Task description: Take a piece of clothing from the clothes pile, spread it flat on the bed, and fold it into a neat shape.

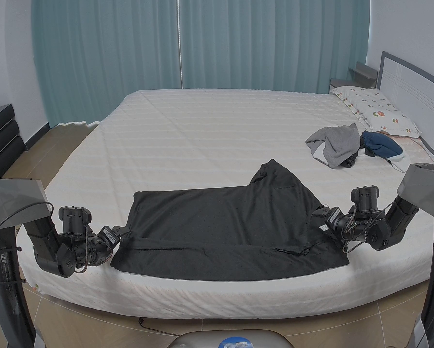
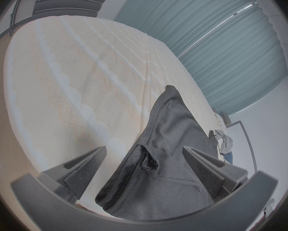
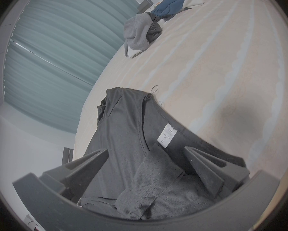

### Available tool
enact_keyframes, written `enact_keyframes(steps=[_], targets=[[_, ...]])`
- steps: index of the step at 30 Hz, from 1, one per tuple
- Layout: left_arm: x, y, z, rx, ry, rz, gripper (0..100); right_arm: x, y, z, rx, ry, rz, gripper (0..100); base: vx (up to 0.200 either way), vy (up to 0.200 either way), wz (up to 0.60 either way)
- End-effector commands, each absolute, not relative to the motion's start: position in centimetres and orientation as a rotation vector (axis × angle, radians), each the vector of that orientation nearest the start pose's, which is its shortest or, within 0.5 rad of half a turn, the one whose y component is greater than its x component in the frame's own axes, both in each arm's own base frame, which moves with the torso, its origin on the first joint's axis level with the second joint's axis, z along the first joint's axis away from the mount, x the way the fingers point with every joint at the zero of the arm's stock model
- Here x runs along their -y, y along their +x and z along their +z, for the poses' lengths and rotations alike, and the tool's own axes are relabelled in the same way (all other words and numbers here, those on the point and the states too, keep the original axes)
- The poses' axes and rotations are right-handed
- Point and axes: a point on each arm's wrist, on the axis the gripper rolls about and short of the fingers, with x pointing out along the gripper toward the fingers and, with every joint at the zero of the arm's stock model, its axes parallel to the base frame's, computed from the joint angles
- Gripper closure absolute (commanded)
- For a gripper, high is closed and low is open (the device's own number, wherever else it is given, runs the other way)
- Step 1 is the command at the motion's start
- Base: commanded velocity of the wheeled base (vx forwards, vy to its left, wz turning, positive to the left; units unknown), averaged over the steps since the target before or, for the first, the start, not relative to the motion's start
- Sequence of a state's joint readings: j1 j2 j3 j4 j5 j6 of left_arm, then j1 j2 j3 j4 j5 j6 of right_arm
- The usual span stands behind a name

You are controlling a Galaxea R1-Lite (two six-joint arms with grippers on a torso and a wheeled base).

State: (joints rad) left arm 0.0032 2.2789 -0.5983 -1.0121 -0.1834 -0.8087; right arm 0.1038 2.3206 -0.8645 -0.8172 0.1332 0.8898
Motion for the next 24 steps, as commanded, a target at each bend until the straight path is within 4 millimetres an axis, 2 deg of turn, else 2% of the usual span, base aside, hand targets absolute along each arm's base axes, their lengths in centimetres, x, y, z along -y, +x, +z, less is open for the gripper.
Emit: enact_keyframes(steps=[1,7,14,19,20,22,23,24], targets=[[0.3,33.2,-1.7,-0.701,-0.839,0.105,0,-4.4,38.0,-1.5,-0.718,0.855,-0.075,100,0.000,0.000,0.00],[0.3,33.1,-1.7,-0.702,-0.840,0.107,0,-4.3,37.9,-1.5,-0.720,0.841,-0.076,100,0.000,0.000,0.00],[0.3,33.1,-1.7,-0.702,-0.840,0.107,0,-4.2,37.2,-0.2,-0.708,0.837,-0.070,100,0.000,0.000,0.00],[0.3,33.1,-1.7,-0.702,-0.840,0.107,0,-4.6,36.0,1.5,-0.701,0.836,-0.050,100,0.000,0.000,0.00],[0.3,33.1,-1.7,-0.702,-0.840,0.107,0,-4.9,35.5,2.7,-0.700,0.841,-0.038,100,0.000,0.000,0.00],[0.3,33.1,-1.7,-0.702,-0.840,0.107,0,-5.3,34.8,4.1,-0.712,0.839,-0.029,100,0.000,0.000,0.00],[0.3,33.1,-1.7,-0.702,-0.840,0.107,0,-5.3,34.7,4.2,-0.714,0.840,-0.030,100,0.000,0.000,0.00],[0.3,33.1,-1.7,-0.702,-0.840,0.107,0,-5.7,34.3,5.3,-0.717,0.850,-0.022,100,0.000,0.000,0.00]])
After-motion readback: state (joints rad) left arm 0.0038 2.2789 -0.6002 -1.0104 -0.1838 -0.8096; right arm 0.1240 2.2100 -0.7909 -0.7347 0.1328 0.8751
